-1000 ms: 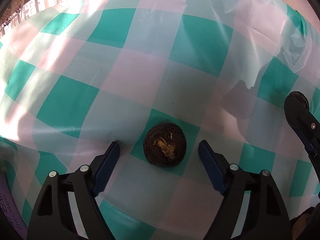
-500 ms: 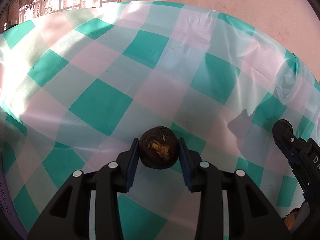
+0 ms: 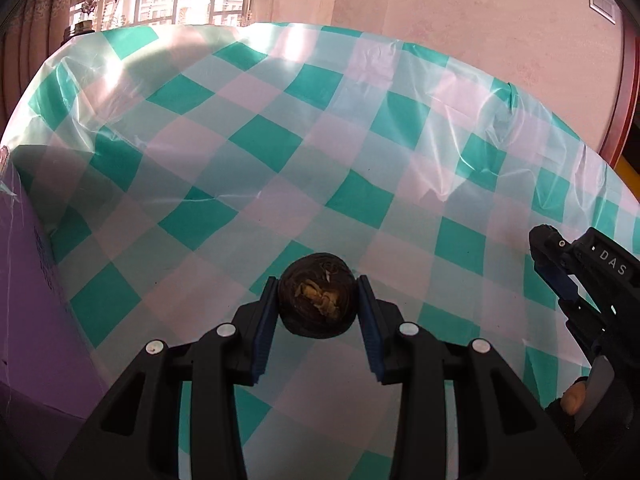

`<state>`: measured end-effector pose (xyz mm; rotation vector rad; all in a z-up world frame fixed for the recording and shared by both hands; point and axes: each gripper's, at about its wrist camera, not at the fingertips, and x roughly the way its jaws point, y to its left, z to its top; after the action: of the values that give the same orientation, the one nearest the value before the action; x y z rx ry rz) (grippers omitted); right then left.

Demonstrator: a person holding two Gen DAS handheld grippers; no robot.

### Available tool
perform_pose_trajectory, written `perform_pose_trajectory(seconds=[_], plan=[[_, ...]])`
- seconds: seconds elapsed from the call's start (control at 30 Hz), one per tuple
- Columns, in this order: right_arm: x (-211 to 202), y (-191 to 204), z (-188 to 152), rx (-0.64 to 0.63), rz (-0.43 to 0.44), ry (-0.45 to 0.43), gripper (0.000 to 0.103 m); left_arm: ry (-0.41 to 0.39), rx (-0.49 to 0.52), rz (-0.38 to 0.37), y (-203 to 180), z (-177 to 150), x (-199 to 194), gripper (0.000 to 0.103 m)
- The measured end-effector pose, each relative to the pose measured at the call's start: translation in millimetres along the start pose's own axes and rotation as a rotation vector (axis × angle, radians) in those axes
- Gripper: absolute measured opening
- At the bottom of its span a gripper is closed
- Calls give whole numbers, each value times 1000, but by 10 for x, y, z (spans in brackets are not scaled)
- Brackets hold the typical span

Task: Organize fruits
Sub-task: 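Lift both dark brown fruits and carry them over the purple box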

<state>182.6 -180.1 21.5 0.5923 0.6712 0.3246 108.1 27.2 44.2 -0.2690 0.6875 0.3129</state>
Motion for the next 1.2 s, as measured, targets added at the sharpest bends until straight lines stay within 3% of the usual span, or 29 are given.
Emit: perform_pose_trajectory(seconds=[0.07, 0.27, 0.5, 0.8, 1.2], plan=[[-169, 80, -150, -43, -33, 8, 34, -23, 15, 6, 52, -222, -207, 38], [-633, 245, -566, -144, -148, -7, 34, -176, 137, 41, 94, -478, -892, 39], [-1079, 275, -955, -178, -177, -2, 34, -274, 171, 32, 284, -699, -1674, 39], [-1281, 259, -1097, -185, -153, 15, 34, -288, 199, 3, 393, -821, -2206, 39], [-1526, 345, -1321, -266, -161, 19, 34, -313, 151, -39, 613, -793, -2719, 39]])
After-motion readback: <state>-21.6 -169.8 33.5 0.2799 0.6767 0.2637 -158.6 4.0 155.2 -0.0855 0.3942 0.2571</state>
